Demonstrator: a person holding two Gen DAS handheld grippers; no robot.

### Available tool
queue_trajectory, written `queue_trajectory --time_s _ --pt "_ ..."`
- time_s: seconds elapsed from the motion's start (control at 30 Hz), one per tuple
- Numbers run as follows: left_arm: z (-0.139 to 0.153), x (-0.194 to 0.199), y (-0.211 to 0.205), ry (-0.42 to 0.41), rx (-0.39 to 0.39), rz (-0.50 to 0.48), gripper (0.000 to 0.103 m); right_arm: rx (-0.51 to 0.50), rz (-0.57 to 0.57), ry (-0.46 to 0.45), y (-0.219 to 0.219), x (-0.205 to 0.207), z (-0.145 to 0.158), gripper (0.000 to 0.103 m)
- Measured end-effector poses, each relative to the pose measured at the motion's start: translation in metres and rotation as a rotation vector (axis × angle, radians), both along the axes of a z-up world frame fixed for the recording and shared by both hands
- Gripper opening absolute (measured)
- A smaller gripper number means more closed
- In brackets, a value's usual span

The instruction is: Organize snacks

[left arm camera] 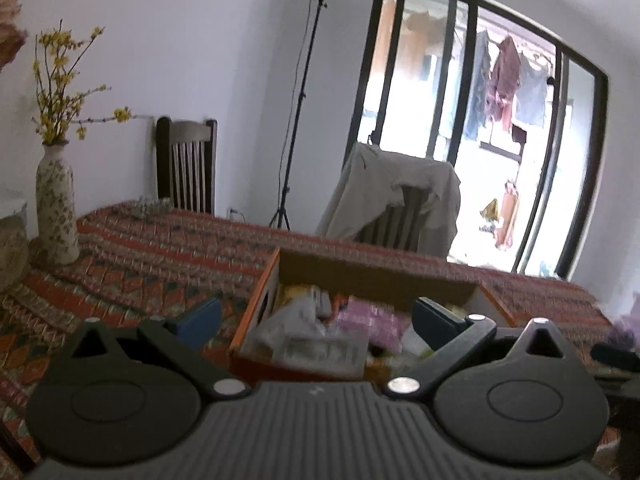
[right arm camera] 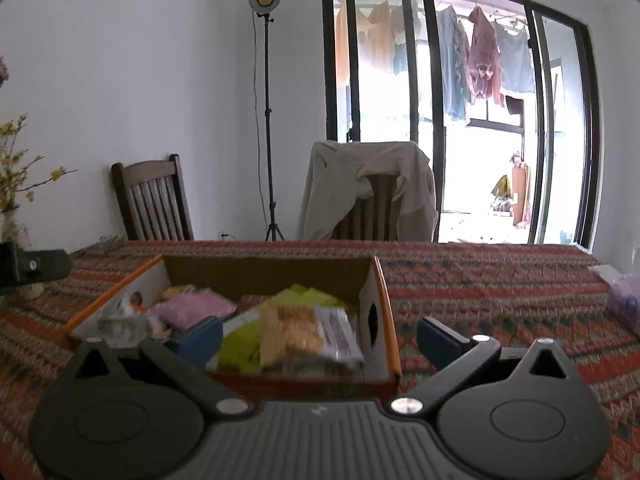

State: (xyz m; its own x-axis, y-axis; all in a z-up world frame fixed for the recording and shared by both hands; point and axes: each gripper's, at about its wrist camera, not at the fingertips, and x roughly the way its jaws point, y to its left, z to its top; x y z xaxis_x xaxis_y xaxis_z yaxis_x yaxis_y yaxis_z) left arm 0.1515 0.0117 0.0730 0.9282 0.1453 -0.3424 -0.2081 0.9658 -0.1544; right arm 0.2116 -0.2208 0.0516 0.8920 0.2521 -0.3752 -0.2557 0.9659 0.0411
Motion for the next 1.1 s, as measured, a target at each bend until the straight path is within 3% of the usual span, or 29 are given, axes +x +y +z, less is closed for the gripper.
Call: queue_trajectory --time_s 0.33,1.1 --pt "-0.043 -0.056 0.009 0.127 0.047 -0.047 0.103 -0.011 0.038 0.042 -0.012 -0.061 -0.017 0.103" --pt "-0.052 -0.119 -0.006 0.109 0.034 -0.137 0.103 0.012 0.034 0.100 -0.016 -0.127 -0.034 0.103"
